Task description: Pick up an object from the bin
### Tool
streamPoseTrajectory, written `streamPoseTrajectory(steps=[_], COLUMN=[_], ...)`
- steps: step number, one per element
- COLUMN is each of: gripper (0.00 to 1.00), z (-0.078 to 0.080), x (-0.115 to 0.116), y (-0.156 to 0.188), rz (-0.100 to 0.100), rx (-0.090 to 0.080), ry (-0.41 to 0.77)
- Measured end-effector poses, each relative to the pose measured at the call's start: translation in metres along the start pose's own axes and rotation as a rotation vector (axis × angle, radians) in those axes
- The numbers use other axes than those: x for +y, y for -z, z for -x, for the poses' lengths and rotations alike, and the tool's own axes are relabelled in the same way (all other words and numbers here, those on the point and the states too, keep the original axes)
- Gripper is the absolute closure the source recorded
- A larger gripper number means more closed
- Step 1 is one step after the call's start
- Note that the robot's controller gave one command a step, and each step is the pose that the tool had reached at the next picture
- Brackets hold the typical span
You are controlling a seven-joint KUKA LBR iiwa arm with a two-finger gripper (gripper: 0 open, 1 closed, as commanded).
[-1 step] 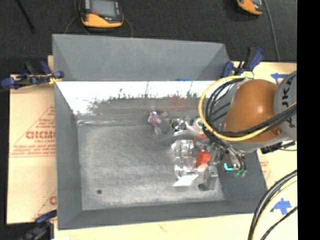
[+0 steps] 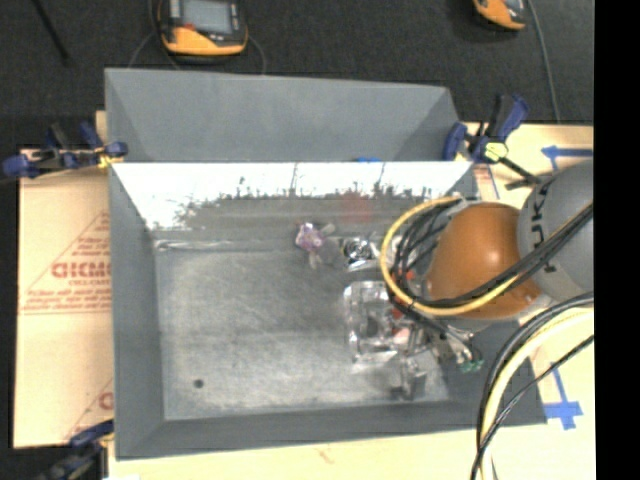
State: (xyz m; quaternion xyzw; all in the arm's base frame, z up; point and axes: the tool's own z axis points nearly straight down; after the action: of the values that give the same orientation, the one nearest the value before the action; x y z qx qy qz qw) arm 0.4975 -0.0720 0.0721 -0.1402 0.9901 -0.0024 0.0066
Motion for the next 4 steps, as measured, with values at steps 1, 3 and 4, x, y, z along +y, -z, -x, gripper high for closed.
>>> streamPoseTrajectory(steps=[1,3,4], gripper=[0.00,0.00,0.00], z=[0.019,0.017,0.018], x=[-0.003,-0.018,-0.018], y=[0.030,-0.002,-0.001], rz=[0.003,0.006,0.004], rx=[0.005,0.010,0.011], ry=[0.013,-0.473,-0.468])
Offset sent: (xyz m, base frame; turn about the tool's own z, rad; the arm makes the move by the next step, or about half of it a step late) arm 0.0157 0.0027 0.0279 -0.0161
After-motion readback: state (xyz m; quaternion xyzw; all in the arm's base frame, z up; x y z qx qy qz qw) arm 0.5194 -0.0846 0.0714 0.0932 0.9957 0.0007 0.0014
